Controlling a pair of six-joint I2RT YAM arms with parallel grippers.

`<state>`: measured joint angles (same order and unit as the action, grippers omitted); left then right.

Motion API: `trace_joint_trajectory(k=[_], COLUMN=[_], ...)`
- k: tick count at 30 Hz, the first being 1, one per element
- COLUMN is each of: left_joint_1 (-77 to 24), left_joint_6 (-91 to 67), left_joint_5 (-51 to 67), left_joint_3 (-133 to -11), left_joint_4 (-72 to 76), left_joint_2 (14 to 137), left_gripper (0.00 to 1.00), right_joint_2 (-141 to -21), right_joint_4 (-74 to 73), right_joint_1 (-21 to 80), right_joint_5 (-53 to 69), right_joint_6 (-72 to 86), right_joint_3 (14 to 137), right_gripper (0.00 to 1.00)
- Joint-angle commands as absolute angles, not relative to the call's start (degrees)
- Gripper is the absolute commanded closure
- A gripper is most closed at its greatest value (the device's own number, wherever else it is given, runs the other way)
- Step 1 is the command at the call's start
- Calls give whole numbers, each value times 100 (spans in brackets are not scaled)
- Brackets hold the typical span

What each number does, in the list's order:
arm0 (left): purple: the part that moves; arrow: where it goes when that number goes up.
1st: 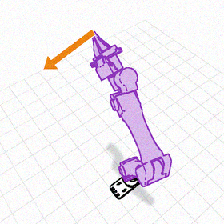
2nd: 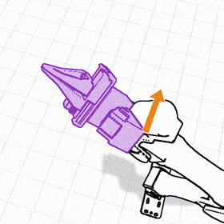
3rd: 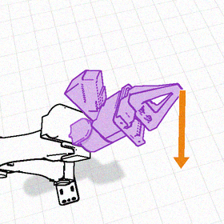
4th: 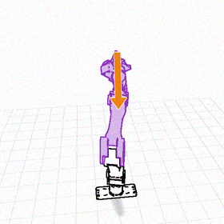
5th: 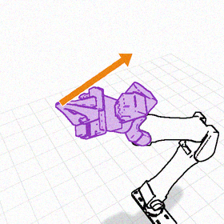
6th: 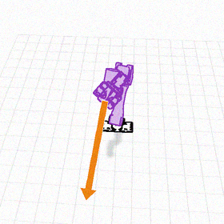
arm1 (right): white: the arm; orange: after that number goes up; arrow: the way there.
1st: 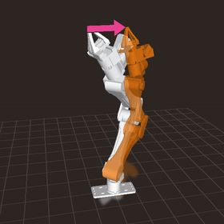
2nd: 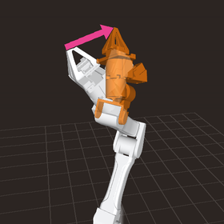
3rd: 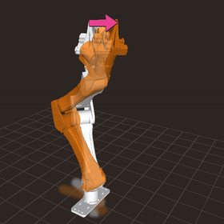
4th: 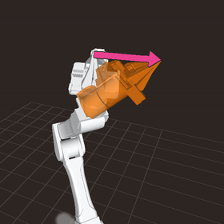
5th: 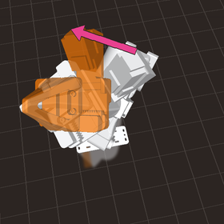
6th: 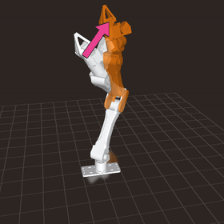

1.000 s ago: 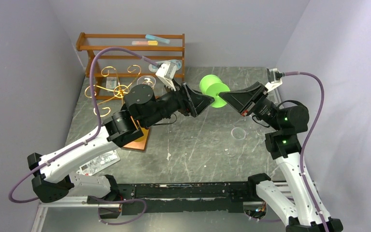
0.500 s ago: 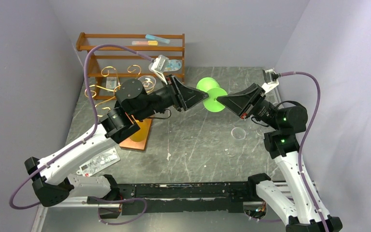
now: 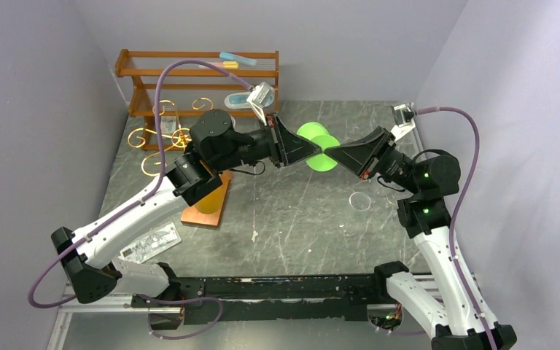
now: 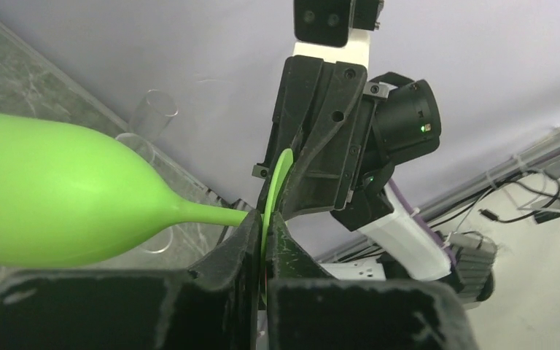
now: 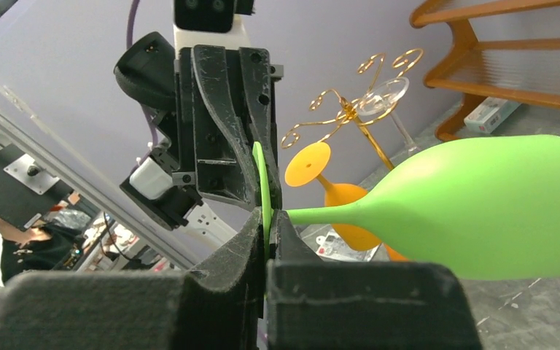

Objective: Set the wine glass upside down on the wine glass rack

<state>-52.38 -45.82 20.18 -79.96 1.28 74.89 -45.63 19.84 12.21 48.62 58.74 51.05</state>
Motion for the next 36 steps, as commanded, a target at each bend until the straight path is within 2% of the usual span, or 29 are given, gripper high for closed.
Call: trace_joint_trajectory(k=[1,3,4,5,7,8,11,17,23,28,36], left_joint_1=[-5065,-4949,-4878,-4807,-4648,-4569,-4266,-3308,-1364,-56,1782], left_joint_6=[-3959,-3702,-3608,-3540,-3449,-3425,-3399,-3649,-4275,-5172,-6261], left_joint_5=[2477,2476,2483,2521,2716,2837,3250,3749,4313,4883,5126], left_joint_3=[-8464,-8690,-8806,-8920,-9141,-9261,-9660,-10126,-10215,-9795,-8830], left_joint_4=[-61,-337,-433,-494,-529,-535,-536,-348,300,1281,1890], left_joint_2=[7421,7439,7455,7480,7547,7598,7788,7983,7989,7867,7635], left_gripper=[95,95,95,95,95,95,95,95,95,95,95], right_joint_2=[-4588,-4565,-4528,-4498,-4439,-4420,-4335,-4114,-4022,-4027,-4156], right_joint_4=[1798,1832,1836,1804,1734,1721,1634,1310,968,915,879], right_joint_1=[1197,1199,1202,1199,1197,1203,1197,1204,1202,1201,1200], right_joint_5=[4896,4844,4787,4704,4521,4439,4201,3767,3646,3647,3672], right_joint_6=[5644,5659,5653,5627,5552,5514,5358,4989,4814,4721,4668], right_joint_3=[5194,5154,5139,5146,5190,5225,5353,5479,5490,5501,5494], right_gripper=[100,99,86,67,36,27,13,8,8,8,9])
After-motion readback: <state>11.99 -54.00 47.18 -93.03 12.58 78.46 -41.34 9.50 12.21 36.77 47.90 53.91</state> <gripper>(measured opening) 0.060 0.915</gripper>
